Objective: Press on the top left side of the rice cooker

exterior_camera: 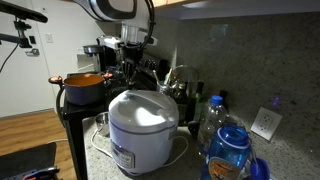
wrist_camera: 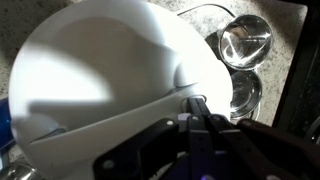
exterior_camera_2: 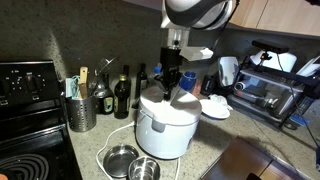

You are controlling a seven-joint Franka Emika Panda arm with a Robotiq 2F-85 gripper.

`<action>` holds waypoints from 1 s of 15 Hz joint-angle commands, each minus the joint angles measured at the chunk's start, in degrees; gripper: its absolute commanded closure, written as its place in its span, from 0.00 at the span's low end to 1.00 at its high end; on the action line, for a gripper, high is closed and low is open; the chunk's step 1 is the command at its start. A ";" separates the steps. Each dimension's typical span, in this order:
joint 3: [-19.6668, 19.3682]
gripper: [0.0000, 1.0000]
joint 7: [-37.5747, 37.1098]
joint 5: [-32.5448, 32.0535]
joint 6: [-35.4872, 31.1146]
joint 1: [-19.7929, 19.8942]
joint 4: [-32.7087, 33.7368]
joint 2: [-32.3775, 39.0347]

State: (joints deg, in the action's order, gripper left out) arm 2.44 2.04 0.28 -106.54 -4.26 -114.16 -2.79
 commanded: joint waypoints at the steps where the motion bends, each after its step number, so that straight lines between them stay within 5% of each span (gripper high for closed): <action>1: 0.75 1.00 0.03 0.55 0.53 -0.09 -0.62 1.64; 15: 1.28 1.00 -0.69 -0.73 2.26 -0.43 1.57 1.18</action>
State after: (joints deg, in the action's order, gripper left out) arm 2.86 2.03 -0.15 -105.40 -4.50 -113.44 -2.82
